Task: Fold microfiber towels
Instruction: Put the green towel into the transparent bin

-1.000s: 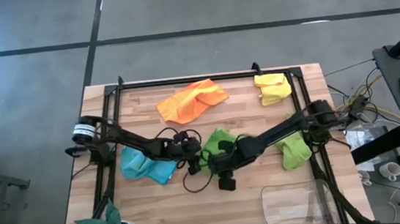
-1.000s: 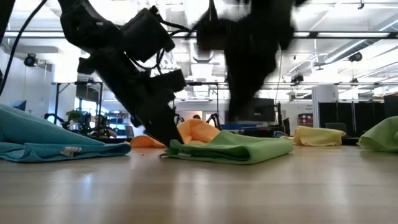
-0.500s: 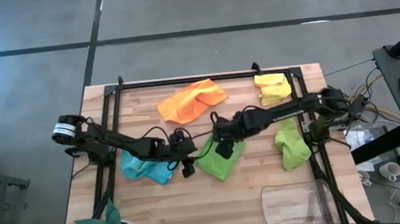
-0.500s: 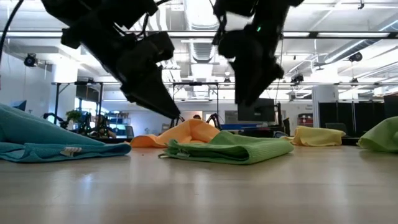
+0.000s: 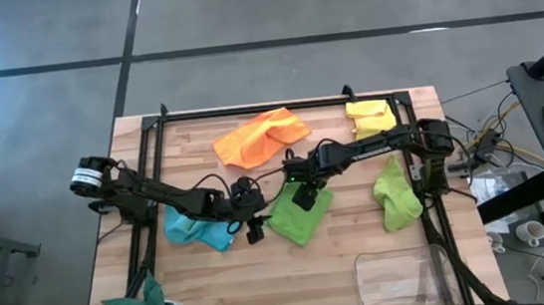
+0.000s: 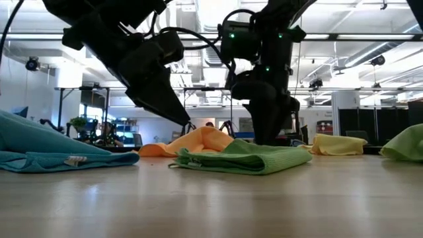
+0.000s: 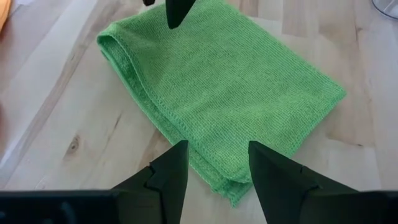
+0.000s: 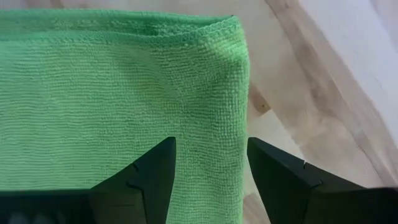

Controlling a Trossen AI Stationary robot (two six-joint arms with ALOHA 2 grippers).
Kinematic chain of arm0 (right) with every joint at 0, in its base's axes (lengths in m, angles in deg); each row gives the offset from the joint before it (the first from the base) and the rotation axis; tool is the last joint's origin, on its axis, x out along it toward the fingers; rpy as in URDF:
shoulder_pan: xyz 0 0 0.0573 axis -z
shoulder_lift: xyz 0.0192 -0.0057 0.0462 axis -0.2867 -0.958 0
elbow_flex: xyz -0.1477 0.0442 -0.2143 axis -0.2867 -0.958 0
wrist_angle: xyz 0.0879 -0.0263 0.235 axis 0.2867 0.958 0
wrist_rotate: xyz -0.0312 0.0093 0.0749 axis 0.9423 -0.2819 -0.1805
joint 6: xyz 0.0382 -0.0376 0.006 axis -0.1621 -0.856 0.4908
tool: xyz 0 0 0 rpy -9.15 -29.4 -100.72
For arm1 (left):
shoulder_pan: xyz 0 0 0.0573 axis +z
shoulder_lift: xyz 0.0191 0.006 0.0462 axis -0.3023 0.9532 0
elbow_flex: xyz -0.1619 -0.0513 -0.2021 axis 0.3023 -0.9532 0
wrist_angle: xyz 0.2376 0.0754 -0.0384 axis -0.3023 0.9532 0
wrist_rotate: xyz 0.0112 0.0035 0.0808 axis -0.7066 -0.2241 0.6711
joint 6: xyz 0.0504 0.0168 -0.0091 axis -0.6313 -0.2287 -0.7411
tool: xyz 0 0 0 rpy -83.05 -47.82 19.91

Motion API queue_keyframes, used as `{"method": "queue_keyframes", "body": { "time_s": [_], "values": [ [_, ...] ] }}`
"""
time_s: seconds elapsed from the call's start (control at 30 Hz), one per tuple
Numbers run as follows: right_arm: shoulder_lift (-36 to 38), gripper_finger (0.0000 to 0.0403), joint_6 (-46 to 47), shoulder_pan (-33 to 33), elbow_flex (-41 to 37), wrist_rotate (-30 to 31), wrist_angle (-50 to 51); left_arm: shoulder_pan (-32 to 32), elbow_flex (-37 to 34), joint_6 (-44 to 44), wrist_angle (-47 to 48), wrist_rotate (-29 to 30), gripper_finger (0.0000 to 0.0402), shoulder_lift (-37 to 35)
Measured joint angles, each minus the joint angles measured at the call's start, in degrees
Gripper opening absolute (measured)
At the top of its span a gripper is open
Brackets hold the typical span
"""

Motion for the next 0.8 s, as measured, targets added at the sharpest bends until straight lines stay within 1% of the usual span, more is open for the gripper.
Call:
{"method": "queue_keyframes", "body": {
  "time_s": [0.1,0.23,0.33,0.43,0.53,0.6,0.67,0.73,0.8],
  "values": [
    [-1.27,0.02,-0.78,0.29,0.0,-0.03,-0.25,0.0,0.0,0.02,0.13,0.0,0.0153,0.0],
    [-3.23,0.021,-0.97,0.78,0.02,-1.86,-1.23,0.02,0.07,0.07,1.9,-0.15,0.0153,-0.03],
    [-4.87,0.0218,-1.63,0.98,0.22,-3.7,-2.31,0.0,0.18,0.98,7.98,-0.43,0.0153,-1.03],
    [-5.84,0.0215,-1.82,0.99,0.28,-4.02,-2.68,0.01,0.42,1.81,17.57,-2.83,0.0153,-2.41],
    [-6.1,0.0199,-1.79,0.96,0.27,-4.24,-2.99,-0.1,0.17,5.95,26.73,-4.26,0.0153,-3.74],
    [-6.1,0.0184,-1.79,0.91,0.23,-4.28,-3.14,-0.18,0.17,8.27,30.2,-4.35,0.0153,-4.04],
    [-6.1,0.0164,-1.81,0.89,0.22,-4.48,-3.28,-0.34,0.02,8.59,31.72,-4.46,0.0153,-4.06],
    [-6.14,0.0142,-1.84,0.89,0.2,-4.63,-3.49,-0.48,0.04,8.5,30.51,-4.56,0.0153,-3.72],
    [-6.16,0.0115,-1.83,0.87,0.18,-4.65,-3.77,-0.48,0.09,8.4,31.36,-6.56,0.0153,-3.3]
  ]
}}
